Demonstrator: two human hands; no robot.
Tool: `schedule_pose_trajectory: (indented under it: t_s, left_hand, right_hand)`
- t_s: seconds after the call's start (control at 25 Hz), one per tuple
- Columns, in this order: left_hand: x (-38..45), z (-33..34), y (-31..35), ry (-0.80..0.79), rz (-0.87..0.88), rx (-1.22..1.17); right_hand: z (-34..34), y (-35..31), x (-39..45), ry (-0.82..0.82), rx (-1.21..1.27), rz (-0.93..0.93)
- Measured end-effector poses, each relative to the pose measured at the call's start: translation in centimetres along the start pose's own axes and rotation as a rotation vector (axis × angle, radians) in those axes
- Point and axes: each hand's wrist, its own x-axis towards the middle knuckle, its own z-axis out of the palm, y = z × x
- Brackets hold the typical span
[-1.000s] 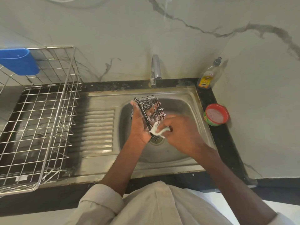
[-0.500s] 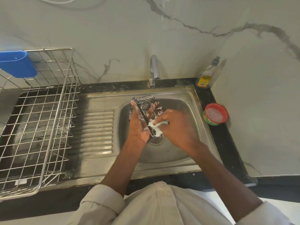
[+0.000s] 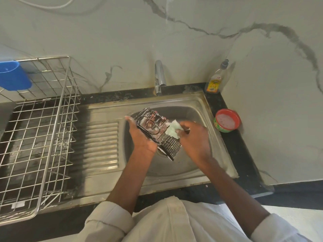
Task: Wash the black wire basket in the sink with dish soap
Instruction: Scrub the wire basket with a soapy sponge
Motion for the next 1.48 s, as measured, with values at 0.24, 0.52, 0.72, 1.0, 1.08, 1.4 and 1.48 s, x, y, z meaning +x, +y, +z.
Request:
schedule_pose_trajectory:
  t_s: [0.24,0.52,0.72,1.0,1.08,1.4,1.48]
  left_hand:
    - [0.5,-0.4,0.9,0.096,0.011,-0.212]
    - [-0.7,-0.2,1.0,0.063,0.01,-0.176]
    - [-2.3,-0.1,1.4,0.041,-0.011,0.195]
    - [-1.9,-3.1,3.5,0.403,0.453,1.398]
    - [-1.8,-2.9,3.3,0.27,0.696,1.546]
    - [-3.3,0.1,0.9,0.057,0.443,1.211]
    - [-3.2,0.4,0.2,0.104,0.438,1.061]
  right_hand:
    - [1.9,1.4,-0.7,-0.068,0.001,0.081]
    - [2.5,0.3,-0.5,-0.238,0.737,0.391]
    - [1.5,0.9,1.2,-0.178,0.876,0.448]
    - [0.5,1.6,2.5,-0.221,0.748,0.397]
    - [0.4,1.7,2.9,-0.243,0.703,0.371]
    - [0.6,0.3,3.4,-0.079,0.268,0.11]
    - [1.3,-1.2,2.3,0.078,0.074,-0.204]
